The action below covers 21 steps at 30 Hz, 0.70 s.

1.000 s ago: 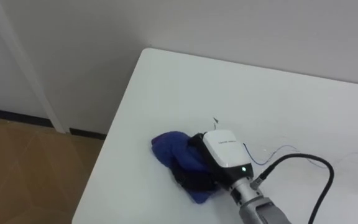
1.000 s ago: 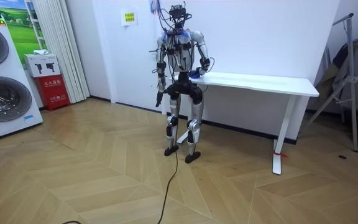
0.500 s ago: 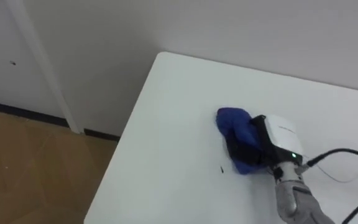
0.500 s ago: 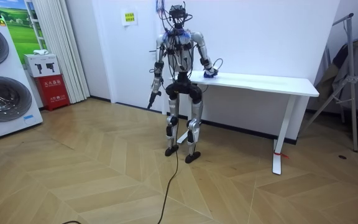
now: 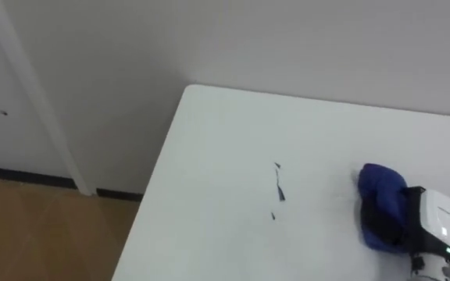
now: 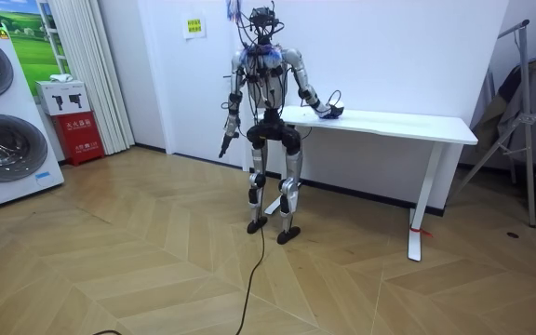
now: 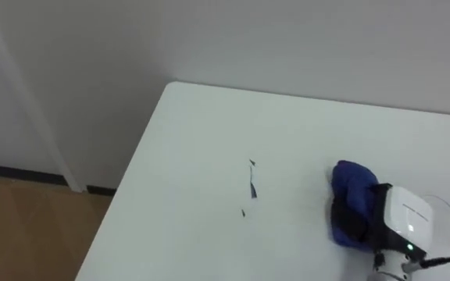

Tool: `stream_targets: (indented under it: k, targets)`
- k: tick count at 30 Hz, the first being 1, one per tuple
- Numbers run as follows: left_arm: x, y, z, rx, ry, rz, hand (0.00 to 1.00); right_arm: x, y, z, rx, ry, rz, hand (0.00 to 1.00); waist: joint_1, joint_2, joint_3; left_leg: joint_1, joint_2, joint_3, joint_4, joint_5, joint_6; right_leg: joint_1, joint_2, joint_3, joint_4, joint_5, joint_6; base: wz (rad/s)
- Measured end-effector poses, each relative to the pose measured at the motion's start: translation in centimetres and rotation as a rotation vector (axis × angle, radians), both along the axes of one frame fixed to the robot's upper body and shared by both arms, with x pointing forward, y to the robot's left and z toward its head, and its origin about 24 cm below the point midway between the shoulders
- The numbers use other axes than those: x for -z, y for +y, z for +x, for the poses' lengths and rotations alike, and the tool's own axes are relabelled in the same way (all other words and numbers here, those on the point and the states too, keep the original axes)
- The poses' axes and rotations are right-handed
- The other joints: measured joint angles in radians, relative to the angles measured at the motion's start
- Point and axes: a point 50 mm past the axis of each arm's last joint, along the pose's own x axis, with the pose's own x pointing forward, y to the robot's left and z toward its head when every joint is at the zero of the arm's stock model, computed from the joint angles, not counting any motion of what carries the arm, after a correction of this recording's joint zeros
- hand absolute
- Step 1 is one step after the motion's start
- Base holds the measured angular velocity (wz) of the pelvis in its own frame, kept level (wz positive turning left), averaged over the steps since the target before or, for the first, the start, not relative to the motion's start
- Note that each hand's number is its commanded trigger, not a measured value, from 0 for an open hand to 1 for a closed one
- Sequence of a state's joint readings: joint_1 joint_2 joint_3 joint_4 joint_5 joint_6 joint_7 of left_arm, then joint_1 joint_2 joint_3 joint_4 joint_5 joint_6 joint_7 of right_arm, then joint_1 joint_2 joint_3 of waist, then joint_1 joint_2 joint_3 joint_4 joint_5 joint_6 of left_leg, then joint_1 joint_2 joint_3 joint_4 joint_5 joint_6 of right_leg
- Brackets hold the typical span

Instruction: Wipe table

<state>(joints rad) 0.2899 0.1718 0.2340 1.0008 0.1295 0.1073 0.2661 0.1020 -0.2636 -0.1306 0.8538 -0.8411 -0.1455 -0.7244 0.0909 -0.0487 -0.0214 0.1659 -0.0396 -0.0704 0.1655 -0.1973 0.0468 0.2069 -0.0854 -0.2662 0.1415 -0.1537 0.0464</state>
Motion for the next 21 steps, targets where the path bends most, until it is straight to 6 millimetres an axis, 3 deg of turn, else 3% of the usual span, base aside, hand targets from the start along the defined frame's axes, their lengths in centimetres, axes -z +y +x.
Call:
stream_targets:
  k: [2,6,11,15,18,20,21]
  targets:
    - [0.0,0.0,-0.4,-0.003,0.009,0.001,0.0,0.2,-0.4,-0.8,0.029,0.014,-0.008,1.0,-0.006,-0.007,-0.0033,0.005,0.0,-0.001,0.003,-0.004,0.001,0.006,0.0,-0.003,0.0,0.0,0.0,0.02]
    - [0.0,0.0,-0.6,-0.002,0.015,0.0,0.0,0.4,-0.9,-1.3,0.058,0.039,-0.012,1.0,-0.003,-0.018,-0.0019,0.009,0.0,0.002,0.003,-0.005,0.002,0.005,0.0,0.002,0.005,0.0,0.0,-0.05]
    - [0.2,-0.5,-0.5,0.02,0.022,-0.015,0.0,-0.2,-0.2,0.8,0.03,0.074,-0.017,1.0,0.022,-0.016,-0.0011,0.008,0.007,0.023,0.003,-0.009,0.001,-0.007,0.002,0.015,0.014,0.003,0.002,-0.2]
    - [0.5,-1.2,-0.2,0.057,0.036,-0.033,0.0,-1.0,1.3,3.1,-0.019,0.111,-0.022,1.0,0.054,-0.008,0.0043,0.003,0.016,0.053,0.002,-0.014,-0.007,-0.026,0.011,0.023,0.017,0.013,-0.006,-0.25]
    - [0.6,-1.5,0.5,0.081,0.039,-0.042,0.0,-2.2,4.2,5.4,-0.165,0.126,-0.039,1.0,0.096,-0.007,0.0244,-0.007,0.028,0.069,0.001,-0.012,-0.016,-0.052,0.022,0.042,0.029,0.016,-0.01,-0.21]
    - [0.8,-2.2,0.7,0.107,0.052,-0.061,0.0,-3.0,6.7,7.8,-0.278,0.111,-0.041,1.0,0.108,-0.008,0.0273,-0.036,0.032,0.067,0.002,-0.008,-0.022,-0.08,0.026,0.042,0.028,0.018,-0.014,0.03]
    - [0.9,-2.5,0.7,0.111,0.054,-0.066,0.0,-3.3,7.1,8.3,-0.294,0.108,-0.041,1.0,0.109,-0.009,0.0285,-0.041,0.032,0.066,0.002,-0.008,-0.023,-0.085,0.027,0.04,0.028,0.018,-0.014,0.07]
